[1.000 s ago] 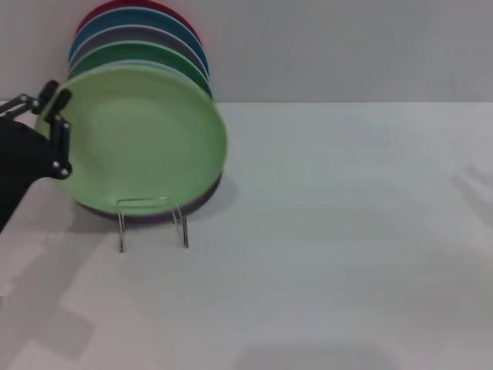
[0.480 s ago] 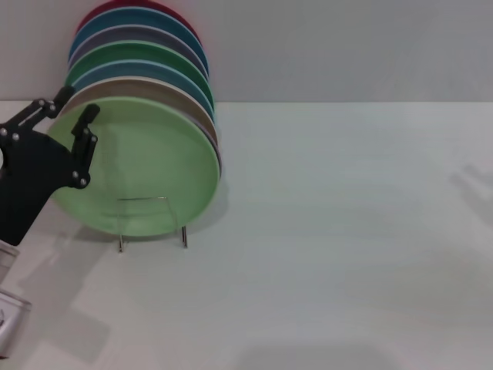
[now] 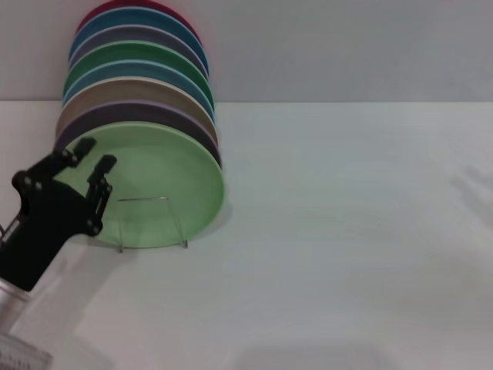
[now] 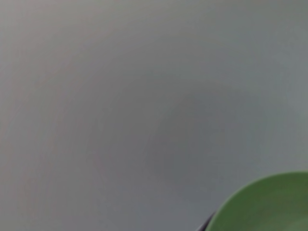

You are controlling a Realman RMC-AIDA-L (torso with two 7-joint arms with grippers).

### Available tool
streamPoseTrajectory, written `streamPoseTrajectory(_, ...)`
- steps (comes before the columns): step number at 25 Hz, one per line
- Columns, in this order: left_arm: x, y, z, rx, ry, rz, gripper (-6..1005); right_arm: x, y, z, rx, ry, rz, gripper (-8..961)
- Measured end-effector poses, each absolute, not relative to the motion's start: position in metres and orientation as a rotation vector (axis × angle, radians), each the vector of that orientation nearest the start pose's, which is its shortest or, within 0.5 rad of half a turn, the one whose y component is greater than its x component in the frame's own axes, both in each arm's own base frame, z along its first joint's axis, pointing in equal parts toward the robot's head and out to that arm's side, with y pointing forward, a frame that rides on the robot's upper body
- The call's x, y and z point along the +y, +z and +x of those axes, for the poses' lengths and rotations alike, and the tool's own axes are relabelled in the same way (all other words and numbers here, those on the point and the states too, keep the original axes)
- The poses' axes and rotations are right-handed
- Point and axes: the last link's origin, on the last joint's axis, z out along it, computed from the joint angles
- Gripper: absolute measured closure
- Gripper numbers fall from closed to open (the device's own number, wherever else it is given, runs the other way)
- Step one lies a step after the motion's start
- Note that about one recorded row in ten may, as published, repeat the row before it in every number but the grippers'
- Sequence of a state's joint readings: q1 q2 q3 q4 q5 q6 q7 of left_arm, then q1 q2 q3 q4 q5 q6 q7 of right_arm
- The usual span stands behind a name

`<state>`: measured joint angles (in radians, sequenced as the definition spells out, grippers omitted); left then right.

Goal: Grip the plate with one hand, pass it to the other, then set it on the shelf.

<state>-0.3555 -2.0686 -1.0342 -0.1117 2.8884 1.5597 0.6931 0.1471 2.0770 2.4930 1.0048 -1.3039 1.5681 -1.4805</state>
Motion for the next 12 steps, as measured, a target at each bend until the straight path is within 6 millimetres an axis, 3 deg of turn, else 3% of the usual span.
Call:
streamPoseTrajectory(6, 0.253, -0.022, -0.292, 0.623, -0.344, -1.617, 659, 0.275, 0.141, 0.294, 0.717, 1.249, -1.973, 366)
streamPoseTrajectory(12, 0.230, 0.019, -0.301, 0.324, -0.589, -1.437, 557, 0.265, 0.121, 0.310, 0.527, 1.140, -1.940, 356)
